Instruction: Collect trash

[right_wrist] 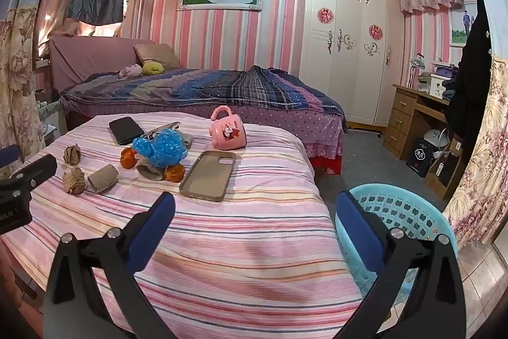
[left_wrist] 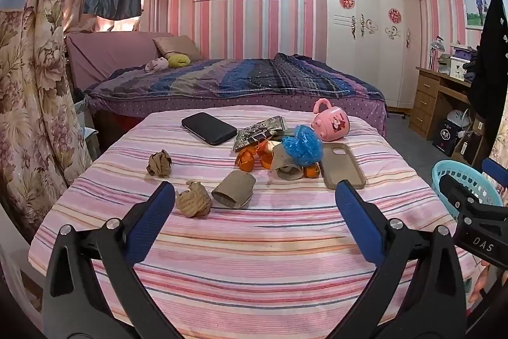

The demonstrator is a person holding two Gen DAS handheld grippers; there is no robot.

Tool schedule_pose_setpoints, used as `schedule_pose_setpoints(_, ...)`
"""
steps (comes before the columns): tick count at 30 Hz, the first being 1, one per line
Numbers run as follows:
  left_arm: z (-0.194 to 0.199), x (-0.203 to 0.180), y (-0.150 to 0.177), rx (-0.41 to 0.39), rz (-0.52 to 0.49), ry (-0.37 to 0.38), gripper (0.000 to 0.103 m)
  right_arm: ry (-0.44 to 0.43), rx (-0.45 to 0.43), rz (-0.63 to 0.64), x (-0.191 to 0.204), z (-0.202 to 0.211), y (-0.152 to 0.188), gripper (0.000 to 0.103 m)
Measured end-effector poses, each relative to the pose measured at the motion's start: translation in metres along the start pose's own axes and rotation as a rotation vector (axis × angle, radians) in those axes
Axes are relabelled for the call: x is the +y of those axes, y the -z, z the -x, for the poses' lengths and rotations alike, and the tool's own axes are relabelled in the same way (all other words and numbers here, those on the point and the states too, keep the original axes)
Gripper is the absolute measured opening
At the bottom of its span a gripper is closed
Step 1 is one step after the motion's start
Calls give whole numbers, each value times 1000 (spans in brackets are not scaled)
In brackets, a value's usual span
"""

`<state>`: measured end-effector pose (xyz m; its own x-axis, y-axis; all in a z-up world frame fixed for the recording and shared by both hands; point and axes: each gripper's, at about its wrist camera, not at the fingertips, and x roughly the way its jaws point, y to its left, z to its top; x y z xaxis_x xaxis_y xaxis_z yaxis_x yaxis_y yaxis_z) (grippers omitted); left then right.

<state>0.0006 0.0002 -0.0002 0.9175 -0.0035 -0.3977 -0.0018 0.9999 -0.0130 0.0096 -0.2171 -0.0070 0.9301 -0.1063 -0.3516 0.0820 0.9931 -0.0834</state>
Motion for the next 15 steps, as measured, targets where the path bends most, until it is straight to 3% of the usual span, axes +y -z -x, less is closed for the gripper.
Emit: schedule_pose_setpoints(15, 2, -2, 0, -14, -18, -16, 98, -1, 10, -6, 0, -2, 2, 99)
